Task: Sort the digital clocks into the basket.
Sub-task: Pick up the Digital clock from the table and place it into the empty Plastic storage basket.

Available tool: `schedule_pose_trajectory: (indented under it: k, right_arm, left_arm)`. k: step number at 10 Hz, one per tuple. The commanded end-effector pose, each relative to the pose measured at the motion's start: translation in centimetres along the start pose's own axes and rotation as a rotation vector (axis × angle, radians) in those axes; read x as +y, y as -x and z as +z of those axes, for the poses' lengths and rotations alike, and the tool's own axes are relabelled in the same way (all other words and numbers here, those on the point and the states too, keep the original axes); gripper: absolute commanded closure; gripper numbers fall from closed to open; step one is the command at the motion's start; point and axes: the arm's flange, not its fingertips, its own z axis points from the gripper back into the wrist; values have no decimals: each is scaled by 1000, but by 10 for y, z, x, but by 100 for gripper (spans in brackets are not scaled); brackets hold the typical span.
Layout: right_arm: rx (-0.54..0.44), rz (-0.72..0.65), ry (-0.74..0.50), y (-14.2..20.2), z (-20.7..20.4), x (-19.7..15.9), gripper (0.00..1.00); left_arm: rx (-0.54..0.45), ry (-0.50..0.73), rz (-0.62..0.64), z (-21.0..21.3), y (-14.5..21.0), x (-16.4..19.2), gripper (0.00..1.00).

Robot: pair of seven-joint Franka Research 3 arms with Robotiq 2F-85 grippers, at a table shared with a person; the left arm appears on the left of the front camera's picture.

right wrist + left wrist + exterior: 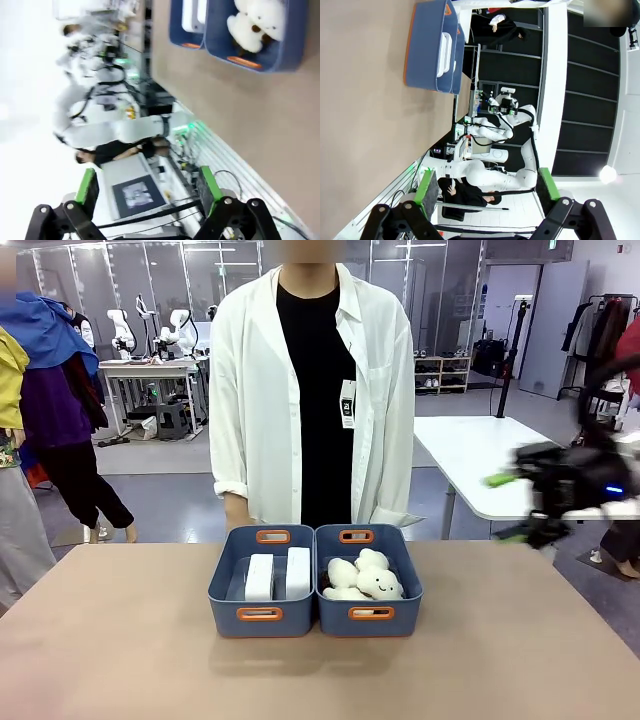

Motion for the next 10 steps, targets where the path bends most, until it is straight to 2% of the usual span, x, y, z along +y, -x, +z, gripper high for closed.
schedule_pose_trajectory:
  k: [1,2,4,5,6,10]
  right_arm:
    - [-109,-26,-160,27,78,-52,0]
    - [-196,-35,-234,51,115,-77,0]
    - [-318,-63,-305,76,153,-104,0]
    - [-330,-77,-305,76,153,-107,0]
    - [-296,-93,-271,90,153,-104,0]
    - [-296,-93,-271,90,153,-104,0]
  left_arm:
    - [10,2,-4,3,5,-3,0]
    - [10,2,-4,3,5,-3,0]
    - [10,2,-4,3,5,-3,0]
    - [10,2,-4,3,5,-3,0]
    - [10,2,-4,3,5,-3,0]
    - [10,2,-4,3,5,-3,0]
